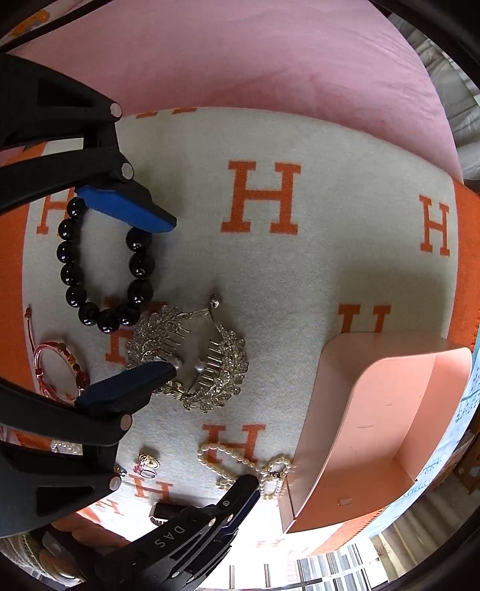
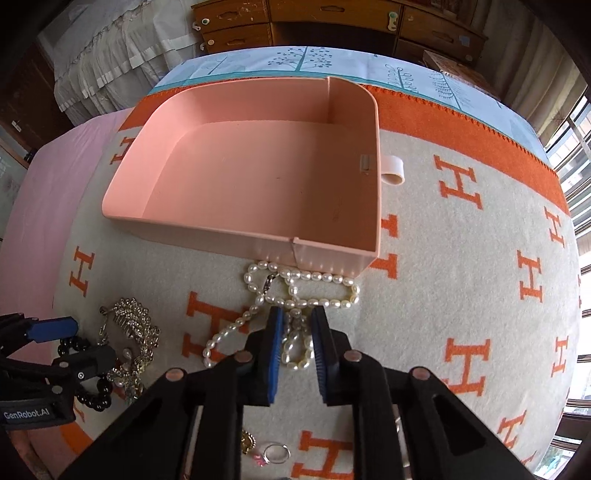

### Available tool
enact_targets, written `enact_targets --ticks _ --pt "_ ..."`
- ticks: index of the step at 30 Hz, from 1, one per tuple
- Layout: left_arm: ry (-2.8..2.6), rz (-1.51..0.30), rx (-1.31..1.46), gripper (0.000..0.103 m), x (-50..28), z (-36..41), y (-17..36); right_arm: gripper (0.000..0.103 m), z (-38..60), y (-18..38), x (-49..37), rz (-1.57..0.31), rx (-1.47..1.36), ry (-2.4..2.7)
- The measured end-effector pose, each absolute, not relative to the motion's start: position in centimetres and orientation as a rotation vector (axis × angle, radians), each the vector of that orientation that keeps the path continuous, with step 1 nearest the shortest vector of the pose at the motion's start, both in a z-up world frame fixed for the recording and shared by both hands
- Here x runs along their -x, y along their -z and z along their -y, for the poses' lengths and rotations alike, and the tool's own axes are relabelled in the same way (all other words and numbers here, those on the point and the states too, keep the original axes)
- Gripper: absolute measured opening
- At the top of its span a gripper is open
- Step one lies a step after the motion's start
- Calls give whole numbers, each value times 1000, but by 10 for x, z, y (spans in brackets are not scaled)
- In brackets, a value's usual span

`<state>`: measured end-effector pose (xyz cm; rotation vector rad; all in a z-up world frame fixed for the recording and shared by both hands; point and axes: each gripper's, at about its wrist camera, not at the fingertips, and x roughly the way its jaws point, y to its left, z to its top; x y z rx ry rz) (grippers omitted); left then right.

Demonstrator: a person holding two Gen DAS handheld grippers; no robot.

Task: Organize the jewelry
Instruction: 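Grasp the silver leaf hair comb with the left tool while the right tool grasps the pearl bow necklace, then carry the comb and necklace into the pink tray and open both tools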

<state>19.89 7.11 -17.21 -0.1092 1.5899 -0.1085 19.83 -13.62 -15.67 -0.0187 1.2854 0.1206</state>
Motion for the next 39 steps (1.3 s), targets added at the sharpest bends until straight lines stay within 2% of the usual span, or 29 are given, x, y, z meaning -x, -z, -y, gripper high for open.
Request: enact_targets --ticks 5,10,11,15,23,31,39 --pt "127 -1595 87 69 -199 -60 176 12 145 156 -193 -1282 -17 -125" --pt "151 -1591 55 50 -204 -48 178 12 147 157 -190 -1289 -38 -143" --pt "151 -1593 45 50 -204 -45 178 12 148 157 -189 -1289 -41 -146" --pt "178 -1608 63 37 -208 -38 177 11 152 158 -186 -1288 -63 -152" --pt "172 -1580 170 34 -201 -47 180 8 158 158 -182 -1285 -92 -160" --pt "178 -1523 185 34 -186 -49 161 5 164 153 -173 -1282 -113 -165" --pt "201 -1481 176 34 -171 -42 137 5 171 119 -160 -1215 -147 -191"
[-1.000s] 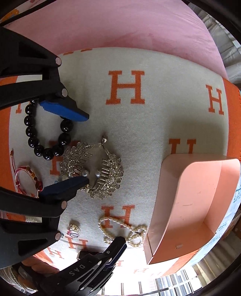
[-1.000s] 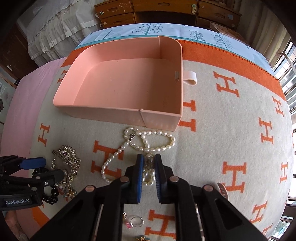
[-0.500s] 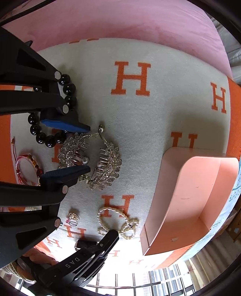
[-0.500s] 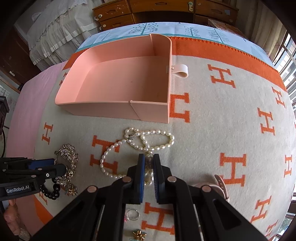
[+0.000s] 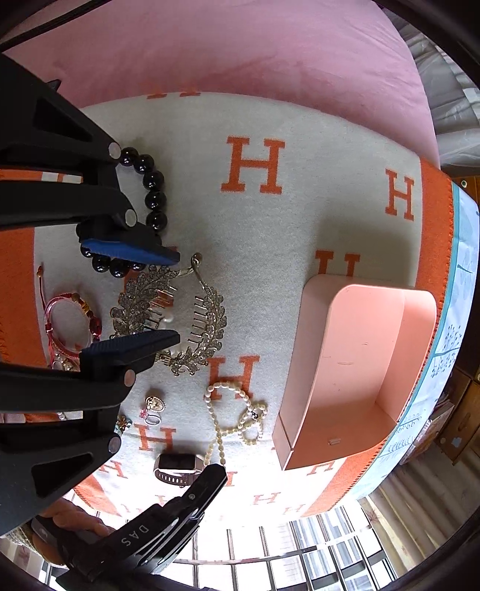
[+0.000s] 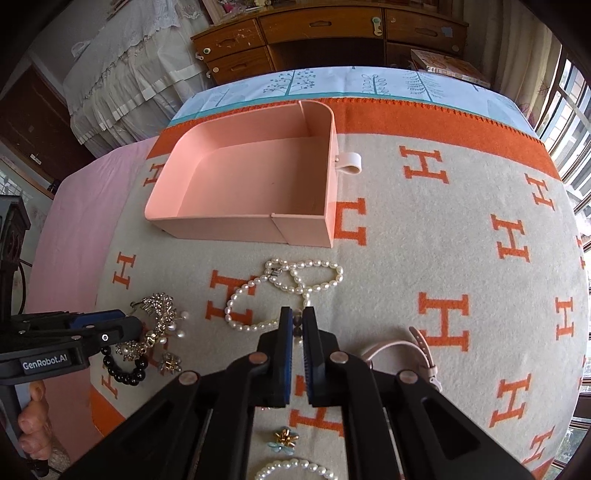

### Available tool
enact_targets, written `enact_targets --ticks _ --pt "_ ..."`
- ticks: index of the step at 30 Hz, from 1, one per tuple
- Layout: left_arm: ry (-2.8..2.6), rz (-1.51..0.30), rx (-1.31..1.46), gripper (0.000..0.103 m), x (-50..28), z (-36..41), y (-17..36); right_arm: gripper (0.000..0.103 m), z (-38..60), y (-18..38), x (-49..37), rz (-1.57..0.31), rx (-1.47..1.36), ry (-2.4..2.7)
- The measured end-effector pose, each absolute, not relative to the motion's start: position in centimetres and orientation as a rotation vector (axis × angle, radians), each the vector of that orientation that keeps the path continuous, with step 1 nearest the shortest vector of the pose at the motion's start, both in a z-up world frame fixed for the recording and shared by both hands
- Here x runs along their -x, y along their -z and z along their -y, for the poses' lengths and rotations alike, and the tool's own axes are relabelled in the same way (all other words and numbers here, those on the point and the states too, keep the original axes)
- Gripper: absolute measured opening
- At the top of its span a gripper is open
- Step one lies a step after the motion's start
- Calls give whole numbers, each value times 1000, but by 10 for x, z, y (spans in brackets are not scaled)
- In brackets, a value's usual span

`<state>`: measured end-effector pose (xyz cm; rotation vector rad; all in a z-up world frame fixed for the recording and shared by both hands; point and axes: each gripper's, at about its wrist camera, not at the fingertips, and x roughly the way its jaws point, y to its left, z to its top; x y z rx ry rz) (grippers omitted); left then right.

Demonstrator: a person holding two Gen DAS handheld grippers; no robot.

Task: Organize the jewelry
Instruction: 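Carry the comb and necklace into the pink tray and open both tools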

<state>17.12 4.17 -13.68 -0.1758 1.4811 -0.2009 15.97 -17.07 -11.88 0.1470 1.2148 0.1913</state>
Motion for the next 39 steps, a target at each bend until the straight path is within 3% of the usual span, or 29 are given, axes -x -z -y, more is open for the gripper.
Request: enact_targets --ticks 18,26,31,39 --pt "235 -1221 125 34 -208 -30 8 5 164 -24 -177 -907 -143 -211" --pt "226 -1131 117 34 -238 -22 -11 5 176 -72 -197 -761 -224 -212" --pt "228 -1163 103 34 -256 -12 15 5 174 -59 -217 -783 -233 -198" --pt "199 -1240 23 34 -275 4 81 5 166 13 -249 -946 -207 -175"
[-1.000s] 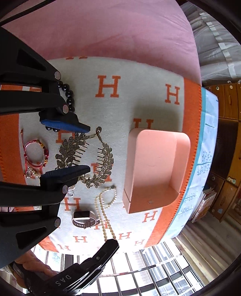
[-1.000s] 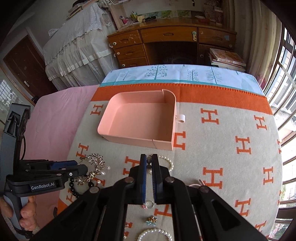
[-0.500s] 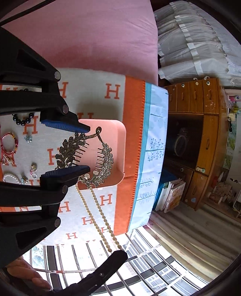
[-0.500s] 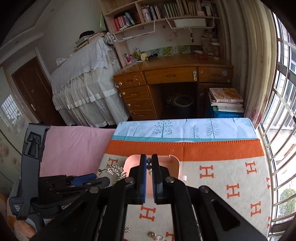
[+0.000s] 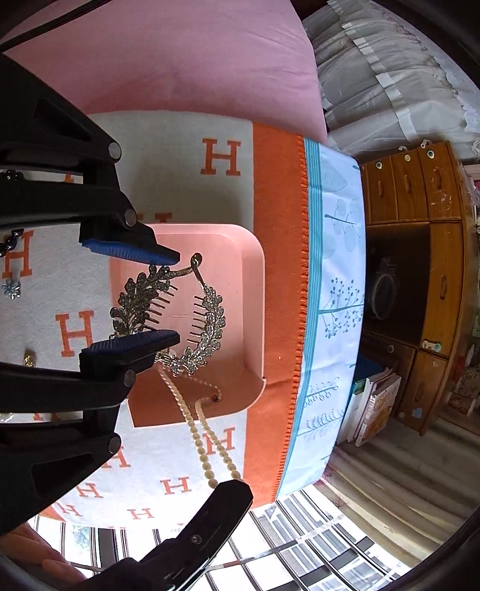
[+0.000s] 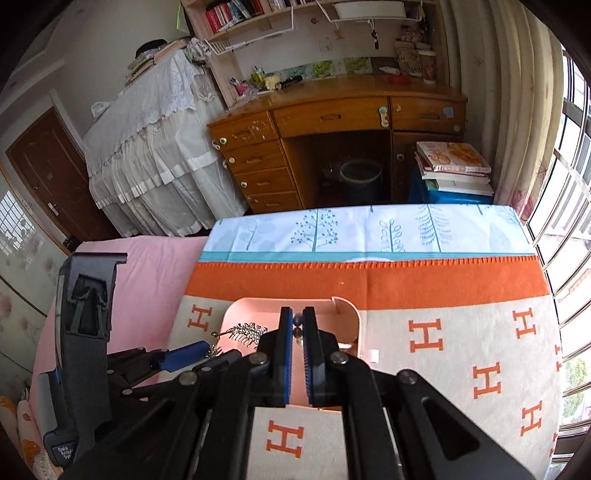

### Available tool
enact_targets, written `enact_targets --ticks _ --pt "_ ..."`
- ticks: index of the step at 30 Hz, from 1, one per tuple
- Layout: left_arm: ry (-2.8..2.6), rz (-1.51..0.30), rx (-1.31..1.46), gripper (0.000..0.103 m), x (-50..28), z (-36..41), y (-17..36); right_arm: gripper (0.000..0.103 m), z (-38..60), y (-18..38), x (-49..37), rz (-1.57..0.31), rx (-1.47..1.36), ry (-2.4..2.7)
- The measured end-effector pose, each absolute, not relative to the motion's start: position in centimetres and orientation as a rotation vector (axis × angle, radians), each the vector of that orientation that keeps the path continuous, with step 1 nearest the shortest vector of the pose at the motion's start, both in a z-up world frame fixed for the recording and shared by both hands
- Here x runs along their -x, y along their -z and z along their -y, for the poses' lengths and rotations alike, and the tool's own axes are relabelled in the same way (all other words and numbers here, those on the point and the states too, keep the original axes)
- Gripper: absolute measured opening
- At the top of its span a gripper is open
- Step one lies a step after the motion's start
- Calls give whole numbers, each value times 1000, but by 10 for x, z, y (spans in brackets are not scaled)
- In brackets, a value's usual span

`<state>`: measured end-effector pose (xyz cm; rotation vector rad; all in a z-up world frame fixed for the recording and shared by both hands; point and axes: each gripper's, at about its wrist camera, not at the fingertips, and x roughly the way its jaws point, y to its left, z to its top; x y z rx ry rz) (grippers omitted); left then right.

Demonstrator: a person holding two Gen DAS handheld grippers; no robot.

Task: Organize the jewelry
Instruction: 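Carry the comb and necklace into the pink tray and open both tools, then lift both open tools out of the tray toward the remaining jewelry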

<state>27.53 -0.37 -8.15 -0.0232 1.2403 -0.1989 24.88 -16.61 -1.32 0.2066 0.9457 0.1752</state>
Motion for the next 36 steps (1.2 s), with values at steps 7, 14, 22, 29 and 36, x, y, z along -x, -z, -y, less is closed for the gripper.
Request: enact_targets --ticks 7,14,22,29,36 --pt "167 -1241 -33 36 -286 8 115 6 167 67 -262 -1060 -206 -141" --pt "172 -1168 -12 69 -276 2 102 7 172 73 -250 -1070 -232 -157" --pt "170 -1049 -7 70 -239 -21 68 36 173 51 -205 -977 -213 -181" --pt "251 -898 14 70 -187 -50 29 37 174 32 -163 -912 -206 -217" --pt "279 -889 68 70 -149 -72 11 37 174 23 -125 -880 -168 -237"
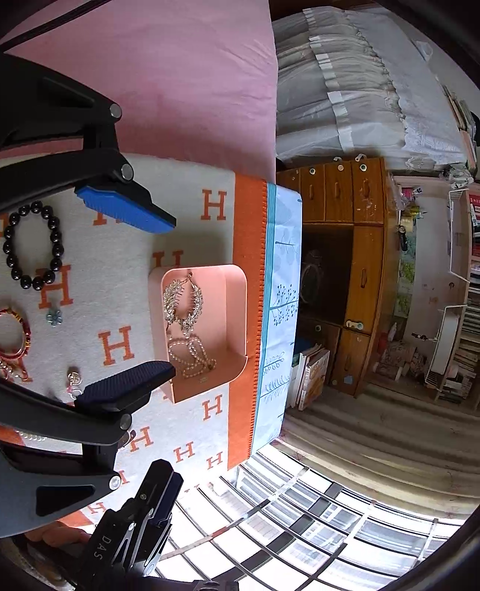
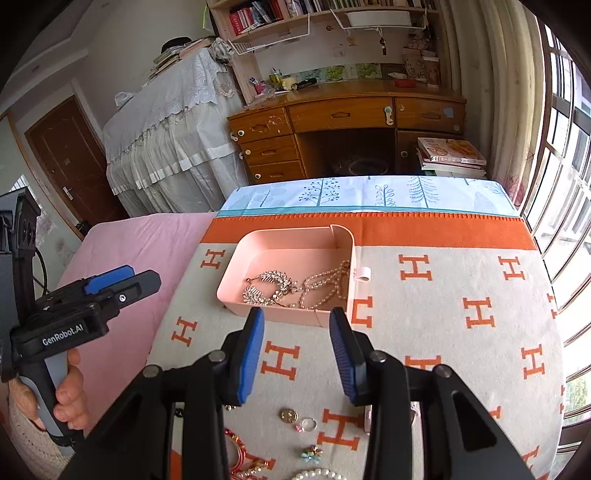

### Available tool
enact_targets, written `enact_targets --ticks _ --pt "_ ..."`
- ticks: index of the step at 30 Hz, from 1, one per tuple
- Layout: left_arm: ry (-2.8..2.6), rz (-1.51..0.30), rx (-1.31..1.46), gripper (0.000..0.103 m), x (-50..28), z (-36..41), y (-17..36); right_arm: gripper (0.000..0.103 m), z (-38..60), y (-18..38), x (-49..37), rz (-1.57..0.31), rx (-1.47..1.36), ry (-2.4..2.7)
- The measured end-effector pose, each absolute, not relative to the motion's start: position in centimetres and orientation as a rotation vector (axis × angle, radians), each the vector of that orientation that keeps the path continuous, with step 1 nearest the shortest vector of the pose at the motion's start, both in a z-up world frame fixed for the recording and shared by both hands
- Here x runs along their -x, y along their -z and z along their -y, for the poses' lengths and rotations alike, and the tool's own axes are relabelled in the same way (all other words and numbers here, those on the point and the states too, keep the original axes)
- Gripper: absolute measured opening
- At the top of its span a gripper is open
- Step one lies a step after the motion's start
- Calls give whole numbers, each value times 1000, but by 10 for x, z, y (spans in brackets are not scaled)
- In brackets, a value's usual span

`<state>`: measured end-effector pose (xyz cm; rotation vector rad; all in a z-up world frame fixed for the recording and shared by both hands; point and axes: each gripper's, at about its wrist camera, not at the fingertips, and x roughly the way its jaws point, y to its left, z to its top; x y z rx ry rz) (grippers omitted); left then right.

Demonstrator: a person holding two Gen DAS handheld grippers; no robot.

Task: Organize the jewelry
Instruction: 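Lift both open tools out of the tray toward the remaining jewelry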

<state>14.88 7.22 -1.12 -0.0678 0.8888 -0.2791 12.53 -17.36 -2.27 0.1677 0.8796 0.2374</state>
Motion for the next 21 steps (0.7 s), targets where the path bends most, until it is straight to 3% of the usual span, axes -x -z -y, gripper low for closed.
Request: enact_targets --ticks 13,21 --pt "253 -844 44 72 -88 -84 30 37 162 16 -65 -806 -39 -290" --pt "226 -892 -37 73 -69 -79 75 37 170 59 -44 -890 -14 -269"
